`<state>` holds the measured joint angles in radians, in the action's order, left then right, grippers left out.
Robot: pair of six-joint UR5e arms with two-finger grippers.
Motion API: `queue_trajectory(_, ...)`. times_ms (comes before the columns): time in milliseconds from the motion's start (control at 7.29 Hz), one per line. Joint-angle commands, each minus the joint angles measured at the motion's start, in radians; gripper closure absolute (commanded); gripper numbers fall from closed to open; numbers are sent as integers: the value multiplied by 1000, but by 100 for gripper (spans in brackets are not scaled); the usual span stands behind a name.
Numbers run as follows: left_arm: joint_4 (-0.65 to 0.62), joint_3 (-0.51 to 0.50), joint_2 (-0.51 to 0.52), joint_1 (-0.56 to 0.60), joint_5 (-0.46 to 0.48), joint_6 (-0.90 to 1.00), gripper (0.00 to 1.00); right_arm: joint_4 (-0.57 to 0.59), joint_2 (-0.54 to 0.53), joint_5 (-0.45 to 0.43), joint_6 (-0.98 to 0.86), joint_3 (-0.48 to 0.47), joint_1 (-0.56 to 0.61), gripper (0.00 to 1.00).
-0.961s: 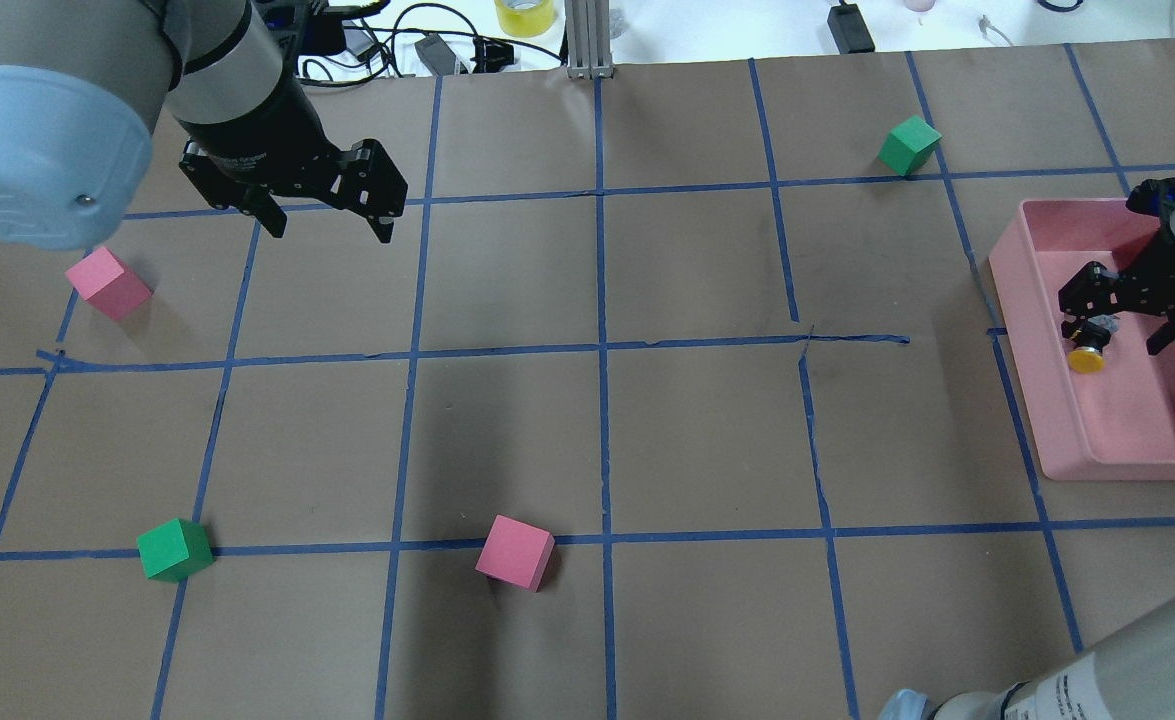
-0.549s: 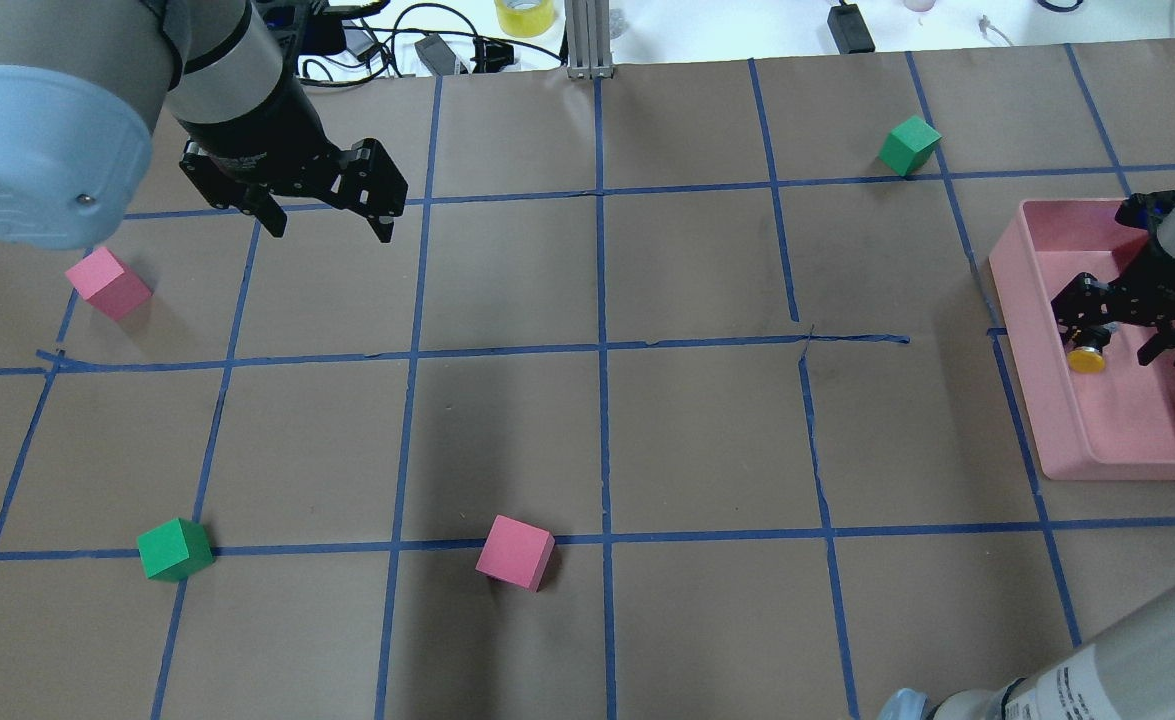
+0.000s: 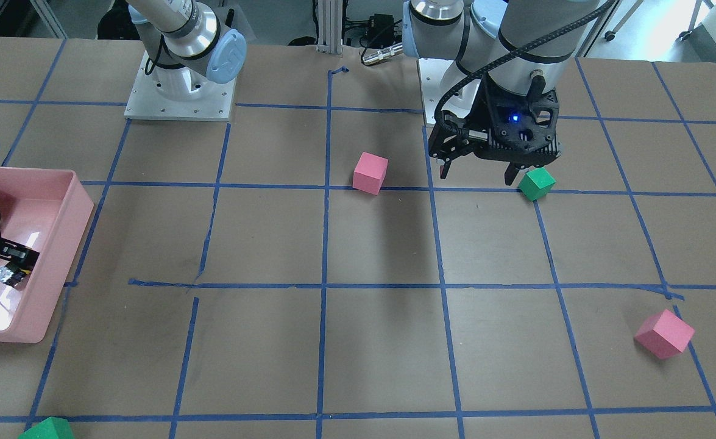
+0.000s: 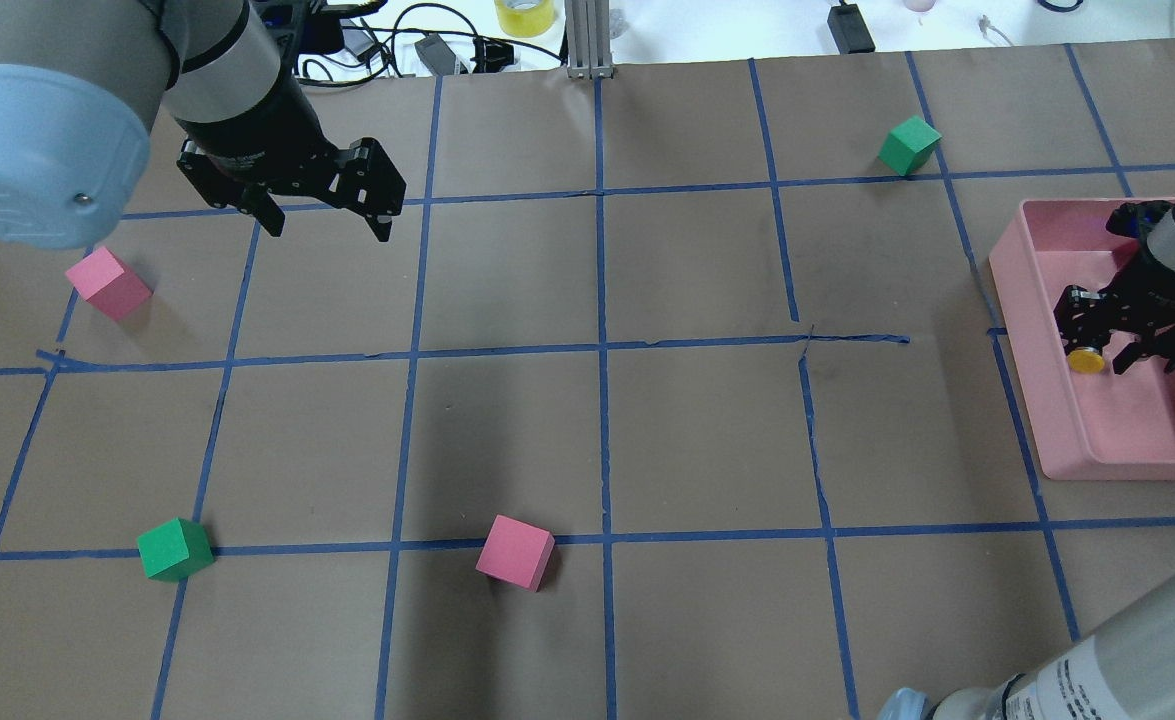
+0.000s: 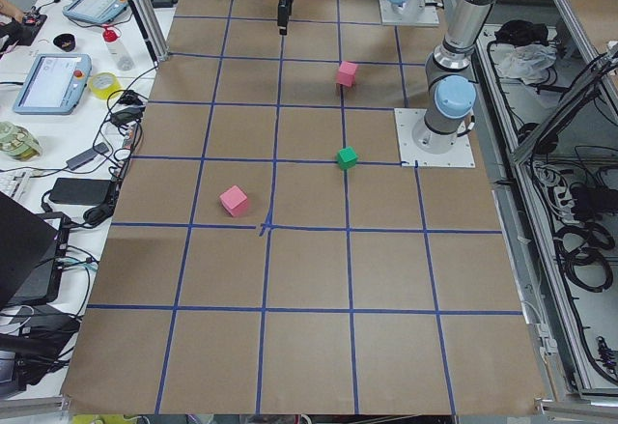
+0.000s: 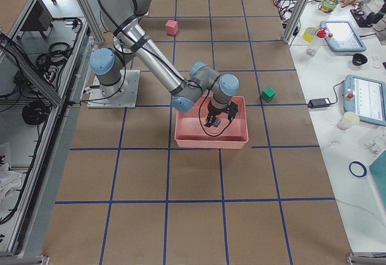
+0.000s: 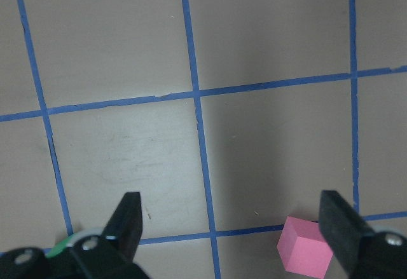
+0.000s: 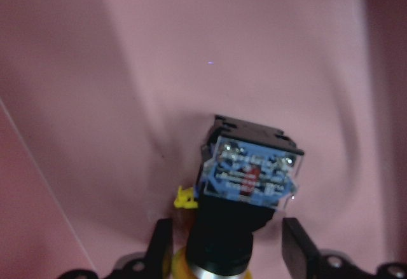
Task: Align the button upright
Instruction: 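Close the right gripper on the button body and lift it from the bin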
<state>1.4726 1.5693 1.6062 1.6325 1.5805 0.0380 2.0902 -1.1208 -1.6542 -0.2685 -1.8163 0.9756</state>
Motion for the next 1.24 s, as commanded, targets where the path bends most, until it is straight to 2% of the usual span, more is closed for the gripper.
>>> queue_trajectory(0,0,0,0,0,0,0,0,-5,-1,-4,9,5,0,100)
queue_trajectory(275,0,0,0,0,1,0,0,-15,-20,-39,11,20,0,100)
queue_trajectory(549,0,0,0,0,0,-1,0,-60,-123,-41,12,23,6,100)
queue_trajectory(824,0,0,-2,0,0,-1,0,-193,-168,-29,-3,119,17,100)
queue_trajectory(1098,0,0,-3,0,0,-1,0,-313,-177,-33,-6,233,82,100)
